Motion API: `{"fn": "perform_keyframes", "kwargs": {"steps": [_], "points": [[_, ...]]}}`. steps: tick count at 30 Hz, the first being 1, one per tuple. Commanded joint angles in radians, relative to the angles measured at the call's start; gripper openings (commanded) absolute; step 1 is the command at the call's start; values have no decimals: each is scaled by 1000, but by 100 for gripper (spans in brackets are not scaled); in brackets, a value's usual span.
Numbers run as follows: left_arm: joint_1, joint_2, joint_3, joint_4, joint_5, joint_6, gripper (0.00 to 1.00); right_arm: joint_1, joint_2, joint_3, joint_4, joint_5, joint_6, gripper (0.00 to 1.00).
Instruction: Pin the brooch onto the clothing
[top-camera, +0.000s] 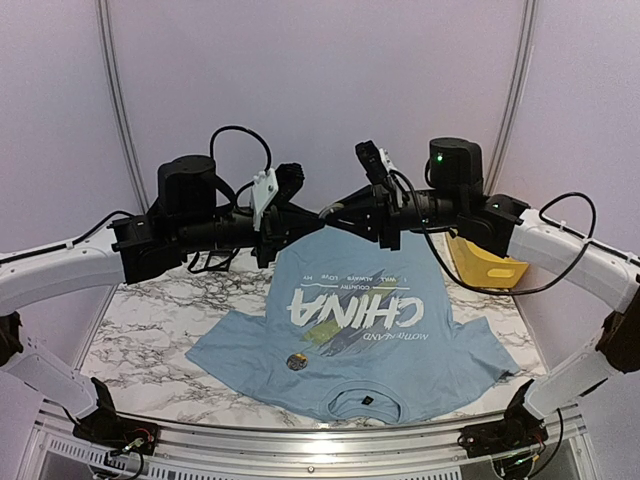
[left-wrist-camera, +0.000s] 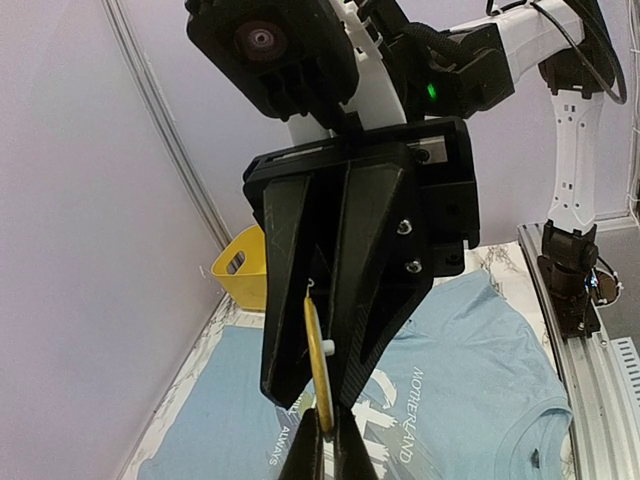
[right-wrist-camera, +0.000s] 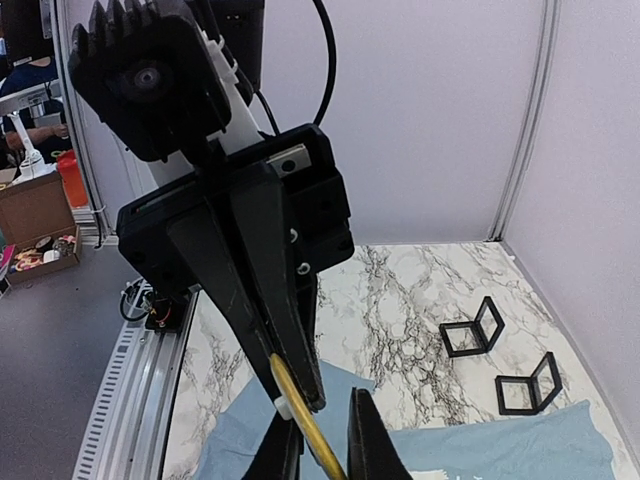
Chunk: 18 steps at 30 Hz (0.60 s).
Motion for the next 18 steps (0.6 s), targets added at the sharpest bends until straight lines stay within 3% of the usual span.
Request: {"fn": "perform_keyframes", "kwargs": {"steps": [1,6,13,18], "points": [[-65,-11,25,21,157,14,0,19,34,39,20,97,-10,11],[-63,-17,21,21,122,10,0,20,25,38,-16,56,-43,21],[-39,-19,28,22,59,-40,0,19,-57,19,-142,-110,-211,59],[-37,-20,29,19,66,-46,0,19,-128,-17,-130,-73,-232,65]]}}
